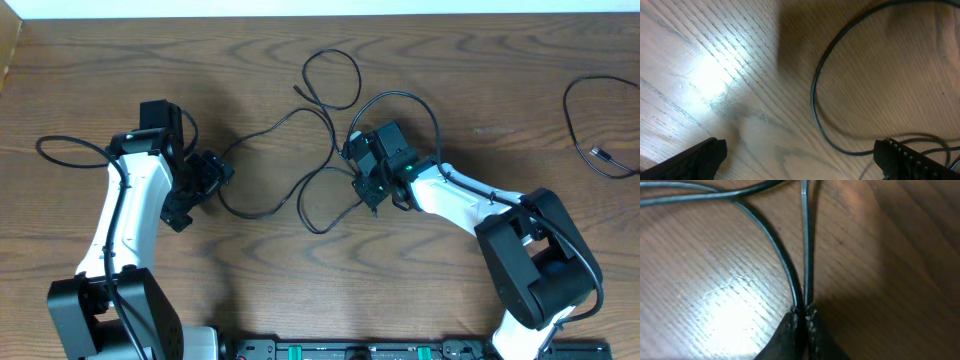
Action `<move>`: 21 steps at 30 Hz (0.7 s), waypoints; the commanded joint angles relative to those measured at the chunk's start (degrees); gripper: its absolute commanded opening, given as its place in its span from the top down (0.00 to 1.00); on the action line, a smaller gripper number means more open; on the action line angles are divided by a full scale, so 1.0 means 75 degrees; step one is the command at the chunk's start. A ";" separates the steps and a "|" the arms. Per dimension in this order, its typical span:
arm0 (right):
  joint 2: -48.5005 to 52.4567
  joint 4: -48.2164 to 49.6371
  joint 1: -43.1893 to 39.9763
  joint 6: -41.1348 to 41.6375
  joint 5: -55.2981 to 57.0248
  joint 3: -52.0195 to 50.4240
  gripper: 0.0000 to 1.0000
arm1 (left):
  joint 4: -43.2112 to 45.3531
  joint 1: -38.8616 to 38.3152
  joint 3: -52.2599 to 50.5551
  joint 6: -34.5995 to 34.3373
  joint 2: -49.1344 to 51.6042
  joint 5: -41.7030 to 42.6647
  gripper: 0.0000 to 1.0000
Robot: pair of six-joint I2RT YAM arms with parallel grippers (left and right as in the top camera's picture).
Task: Untangle cables
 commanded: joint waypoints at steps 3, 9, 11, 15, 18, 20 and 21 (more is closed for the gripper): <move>0.0079 -0.0122 -0.0216 0.0224 0.1451 -0.0245 0.99 | -0.0020 0.0000 0.0020 -0.0070 0.0003 -0.0157 0.01; 0.0079 -0.0061 -0.1218 0.0265 0.1580 -0.0245 0.99 | -0.0017 0.0000 0.0020 -0.0070 0.0003 -0.0160 0.01; 0.0079 0.0052 -0.1778 0.0431 0.1577 -0.0245 0.99 | -0.0020 0.0000 0.0020 -0.0070 0.0003 -0.0157 0.01; 0.0079 0.0248 -0.2891 0.0973 0.1545 -0.0245 0.99 | -0.0017 0.0000 0.0020 -0.0070 0.0003 -0.0157 0.01; 0.0079 0.0277 -0.3730 0.1466 0.1297 -0.0245 0.99 | -0.0017 0.0000 0.0020 -0.0070 0.0003 -0.0157 0.01; 0.0079 0.0265 -0.4197 0.1807 0.0909 -0.0245 0.99 | -0.0017 0.0000 0.0020 -0.0070 0.0003 -0.0157 0.01; 0.0079 0.0242 -0.4363 0.1985 0.0825 -0.0245 0.99 | -0.0020 0.0000 0.0020 -0.0070 0.0003 -0.0157 0.01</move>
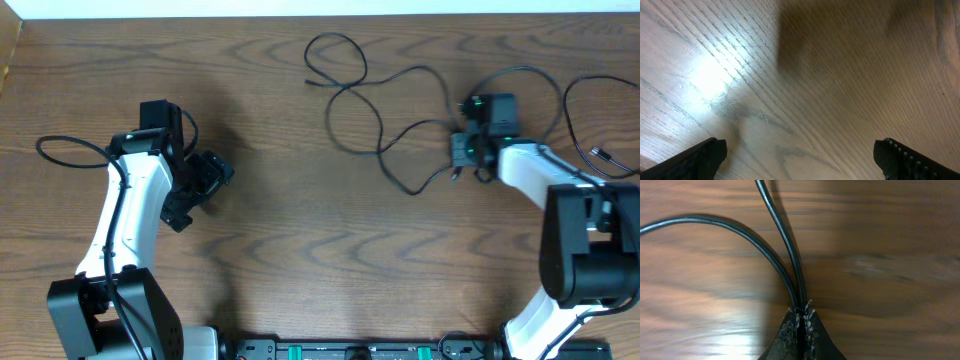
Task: Untangle cables
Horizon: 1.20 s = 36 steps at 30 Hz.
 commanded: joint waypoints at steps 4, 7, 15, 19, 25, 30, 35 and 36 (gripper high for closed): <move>0.0108 -0.0219 -0.1064 0.1620 -0.0216 -0.0163 0.99 | -0.0017 -0.0003 0.0020 -0.0073 0.0003 -0.0157 0.01; 0.0108 -0.0557 -0.1521 0.2611 -0.0216 -0.0163 0.99 | -0.0017 -0.0003 0.0020 -0.0073 0.0003 -0.0157 0.01; 0.0108 -0.1775 -0.1670 0.4634 -0.0265 -0.0163 0.99 | -0.0020 -0.0003 0.0020 -0.0073 0.0003 -0.0157 0.01; 0.0108 -0.1603 -0.1396 0.4622 -0.0268 -0.0163 0.99 | -0.0017 -0.0003 0.0020 -0.0073 0.0003 -0.0157 0.01; 0.0108 -0.0364 -0.0656 0.1387 -0.0280 -0.0163 0.99 | -0.0020 -0.0003 0.0020 -0.0073 0.0003 -0.0157 0.01; 0.0108 -0.0216 0.0076 -0.3075 -0.0280 -0.0163 0.99 | -0.0017 -0.0003 0.0020 -0.0073 0.0003 -0.0157 0.01; 0.0108 -0.0254 0.0323 -0.6295 -0.0274 -0.0163 0.99 | -0.0017 -0.0003 0.0020 -0.0073 0.0003 -0.0157 0.01; 0.0108 -0.0259 0.0323 -0.6525 -0.0274 -0.0163 0.99 | -0.0017 -0.0003 0.0020 -0.0073 0.0003 -0.0160 0.01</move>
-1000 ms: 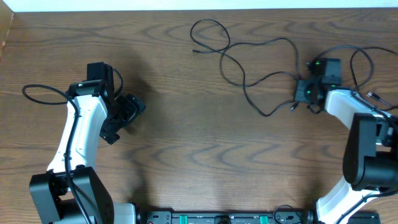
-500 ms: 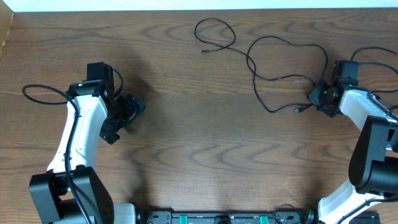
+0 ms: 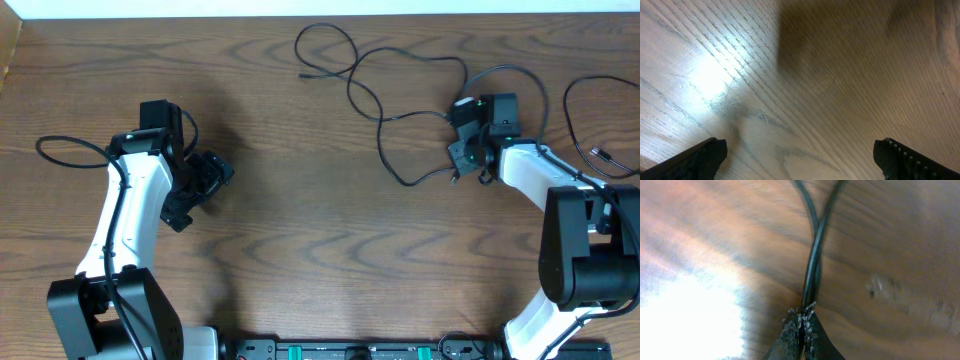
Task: Untangle cables
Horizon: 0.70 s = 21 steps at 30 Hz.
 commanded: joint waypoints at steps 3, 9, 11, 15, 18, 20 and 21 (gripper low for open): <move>0.0192 0.0012 -0.0067 -0.3229 -0.0090 -0.0149 0.99 | -0.0020 0.0000 0.0020 -0.0070 0.0003 -0.0160 0.01; -0.0041 0.0251 -0.0286 -0.2556 0.0166 -0.0117 0.99 | -0.0017 0.0000 0.0020 -0.0070 0.0003 -0.0160 0.01; -0.0315 0.0289 -0.0283 -0.2559 0.0146 -0.0117 0.99 | -0.0020 0.0000 0.0020 -0.0070 0.0003 -0.0157 0.01; -0.1110 0.0498 -0.0283 -0.2232 0.0134 -0.0117 0.54 | -0.0017 0.0000 0.0020 -0.0070 0.0003 -0.0157 0.01; -0.1664 0.0740 -0.0283 -0.1387 -0.0219 -0.0117 0.01 | -0.0020 0.0000 0.0020 -0.0070 0.0003 -0.0157 0.01; -0.1851 0.0775 -0.0283 -0.0807 -0.1116 -0.0117 0.01 | -0.0020 0.0000 0.0020 -0.0070 0.0003 -0.0157 0.01; -0.1859 0.0775 -0.0274 -0.0519 -0.1775 -0.0117 0.01 | -0.0020 0.0000 0.0020 -0.0070 0.0003 -0.0160 0.01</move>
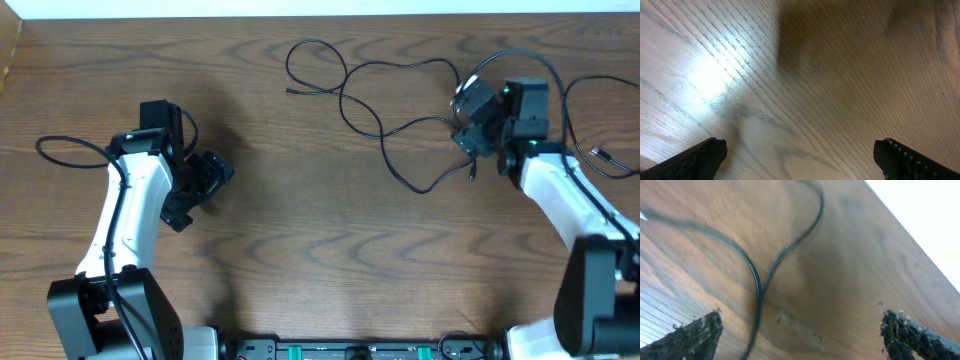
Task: Untangle cables
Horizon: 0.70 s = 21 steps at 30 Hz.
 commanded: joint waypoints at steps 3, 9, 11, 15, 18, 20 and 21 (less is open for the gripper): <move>0.0041 -0.0012 0.0105 0.1550 -0.2358 0.0009 0.01 | -0.0020 0.0000 0.0020 -0.0070 0.0003 -0.0160 0.01; 0.0519 -0.0044 0.0597 0.1833 -0.3605 0.0009 0.01 | -0.0020 0.0000 0.0020 -0.0070 0.0003 -0.0157 0.01; 0.0525 -0.0020 0.0758 0.1833 -0.3995 0.0009 0.01 | -0.0020 0.0000 0.0020 -0.0070 0.0003 -0.0157 0.01; 0.0714 0.0449 0.1145 0.1804 -0.3506 0.0009 0.01 | -0.0017 0.0000 0.0020 -0.0070 0.0003 -0.0160 0.01; 0.1099 0.0699 0.1373 0.1798 -0.2946 0.0009 0.01 | -0.0017 0.0000 0.0020 -0.0070 0.0003 -0.0157 0.01; 0.1518 0.0991 0.1513 0.1801 -0.2978 0.0009 0.01 | -0.0017 0.0000 0.0020 -0.0070 0.0003 -0.0157 0.01; 0.1693 0.1137 0.1571 0.1804 -0.2978 0.0009 0.01 | -0.0020 0.0000 0.0020 -0.0070 0.0003 -0.0157 0.01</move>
